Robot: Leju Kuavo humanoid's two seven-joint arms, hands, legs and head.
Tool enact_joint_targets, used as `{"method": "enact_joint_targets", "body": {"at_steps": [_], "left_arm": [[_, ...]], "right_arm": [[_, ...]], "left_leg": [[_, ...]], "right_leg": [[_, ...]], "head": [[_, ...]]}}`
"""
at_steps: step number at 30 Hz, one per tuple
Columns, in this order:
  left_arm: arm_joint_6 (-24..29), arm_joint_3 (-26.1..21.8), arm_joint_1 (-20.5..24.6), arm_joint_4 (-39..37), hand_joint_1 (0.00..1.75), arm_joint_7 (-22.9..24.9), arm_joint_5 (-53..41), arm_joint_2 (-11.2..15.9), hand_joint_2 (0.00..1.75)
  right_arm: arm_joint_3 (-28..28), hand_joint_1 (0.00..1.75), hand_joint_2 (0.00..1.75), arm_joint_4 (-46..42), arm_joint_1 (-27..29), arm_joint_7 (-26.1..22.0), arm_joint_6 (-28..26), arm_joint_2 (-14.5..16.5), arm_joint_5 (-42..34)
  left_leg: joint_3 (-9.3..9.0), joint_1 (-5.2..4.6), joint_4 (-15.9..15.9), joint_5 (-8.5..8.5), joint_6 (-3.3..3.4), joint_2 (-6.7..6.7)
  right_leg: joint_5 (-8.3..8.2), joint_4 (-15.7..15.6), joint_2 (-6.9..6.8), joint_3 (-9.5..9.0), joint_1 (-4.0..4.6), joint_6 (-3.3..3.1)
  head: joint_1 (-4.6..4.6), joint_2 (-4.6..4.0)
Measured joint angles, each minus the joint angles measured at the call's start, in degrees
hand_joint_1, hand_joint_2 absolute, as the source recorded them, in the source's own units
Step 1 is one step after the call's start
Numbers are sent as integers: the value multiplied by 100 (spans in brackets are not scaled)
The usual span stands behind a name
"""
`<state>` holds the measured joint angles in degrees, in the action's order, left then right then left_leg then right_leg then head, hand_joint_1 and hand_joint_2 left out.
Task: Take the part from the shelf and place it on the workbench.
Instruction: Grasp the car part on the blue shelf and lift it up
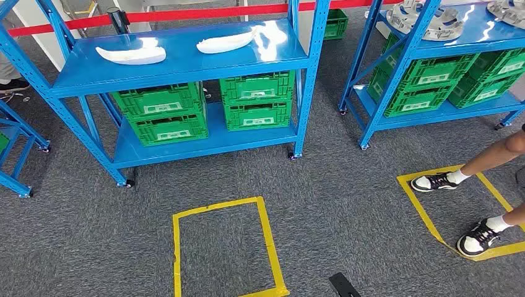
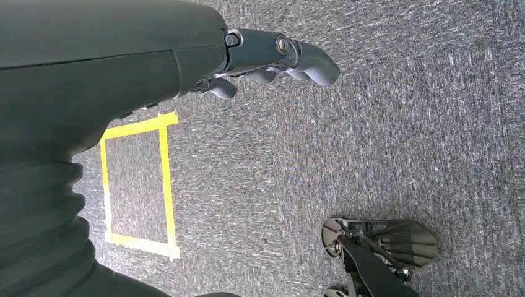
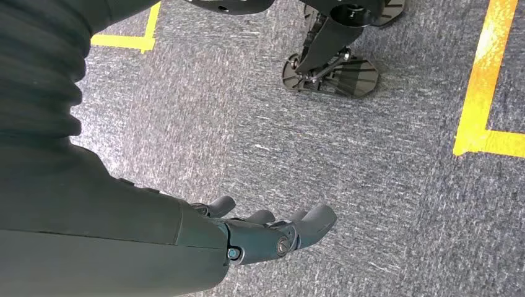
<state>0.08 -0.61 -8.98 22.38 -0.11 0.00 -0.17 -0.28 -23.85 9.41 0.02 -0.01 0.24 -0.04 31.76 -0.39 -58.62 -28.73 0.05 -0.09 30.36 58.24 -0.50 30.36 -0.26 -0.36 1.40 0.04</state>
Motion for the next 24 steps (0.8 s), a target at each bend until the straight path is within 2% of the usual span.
{"method": "enact_joint_targets", "body": {"at_steps": [7,17,21,24], "left_arm": [[14,-76,30,-11,0,38,-169,-3,175],[255,-1000,299,-210,0,476,-1794,-44,175],[306,-1463,422,-328,0,636,-2446,-70,0],[247,-1841,532,-409,0,625,-2856,-79,0]], "right_arm": [[-24,0,175,25,-29,40,-10,0,20],[-414,0,175,302,-270,340,-125,53,221],[-648,0,0,442,-385,458,-186,92,300],[-868,0,0,535,-465,515,-225,114,331]], "left_leg": [[0,0,0,0,0,0],[-1,0,0,1,0,-3],[0,0,0,1,0,-2],[-1,0,-1,1,0,-2]], "right_leg": [[0,0,0,0,0,0],[0,0,-9,-3,0,0],[0,0,-10,-5,0,0],[0,0,-9,-2,0,0]], "head": [[0,0],[0,0],[0,0],[0,0]]}}
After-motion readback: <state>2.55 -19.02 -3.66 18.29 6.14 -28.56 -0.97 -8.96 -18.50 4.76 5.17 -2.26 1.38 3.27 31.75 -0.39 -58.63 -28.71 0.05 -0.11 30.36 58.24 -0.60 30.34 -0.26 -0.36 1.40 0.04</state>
